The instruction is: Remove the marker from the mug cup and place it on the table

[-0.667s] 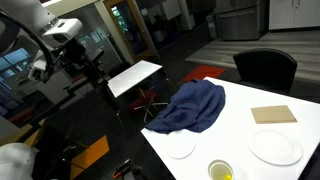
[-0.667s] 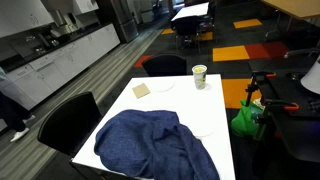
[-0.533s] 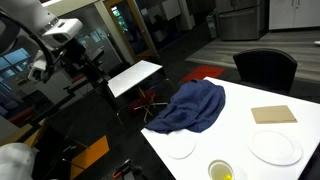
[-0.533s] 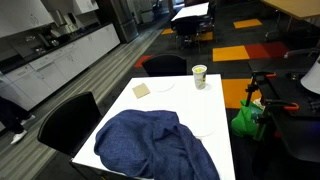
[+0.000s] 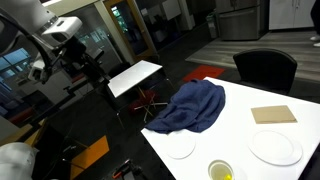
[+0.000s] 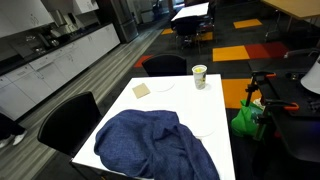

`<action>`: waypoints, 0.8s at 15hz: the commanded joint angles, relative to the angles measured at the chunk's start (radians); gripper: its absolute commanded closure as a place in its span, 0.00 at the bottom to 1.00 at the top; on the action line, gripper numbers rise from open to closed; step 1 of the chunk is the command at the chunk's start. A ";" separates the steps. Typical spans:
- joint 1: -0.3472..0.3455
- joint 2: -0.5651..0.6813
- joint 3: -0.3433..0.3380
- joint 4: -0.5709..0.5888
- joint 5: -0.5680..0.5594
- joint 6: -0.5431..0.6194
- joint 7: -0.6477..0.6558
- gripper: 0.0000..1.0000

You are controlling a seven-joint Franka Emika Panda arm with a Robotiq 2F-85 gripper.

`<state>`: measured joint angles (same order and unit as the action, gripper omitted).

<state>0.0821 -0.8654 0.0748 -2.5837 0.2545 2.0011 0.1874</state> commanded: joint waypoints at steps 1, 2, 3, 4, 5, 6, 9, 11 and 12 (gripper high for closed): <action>-0.075 0.005 0.006 0.005 -0.005 0.069 0.070 0.00; -0.095 0.010 0.001 0.006 -0.007 0.085 0.084 0.00; -0.120 0.019 0.000 0.006 -0.011 0.109 0.104 0.00; -0.141 0.031 -0.004 0.006 -0.013 0.129 0.119 0.00; -0.164 0.046 -0.007 0.005 -0.017 0.151 0.134 0.00; -0.184 0.060 -0.009 0.001 -0.020 0.177 0.147 0.00; -0.228 0.111 -0.012 -0.019 -0.022 0.276 0.176 0.00; -0.267 0.156 0.001 -0.042 -0.040 0.356 0.216 0.00; -0.289 0.176 0.009 -0.054 -0.054 0.395 0.246 0.00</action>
<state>-0.1533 -0.7481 0.0589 -2.6126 0.2373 2.2972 0.3528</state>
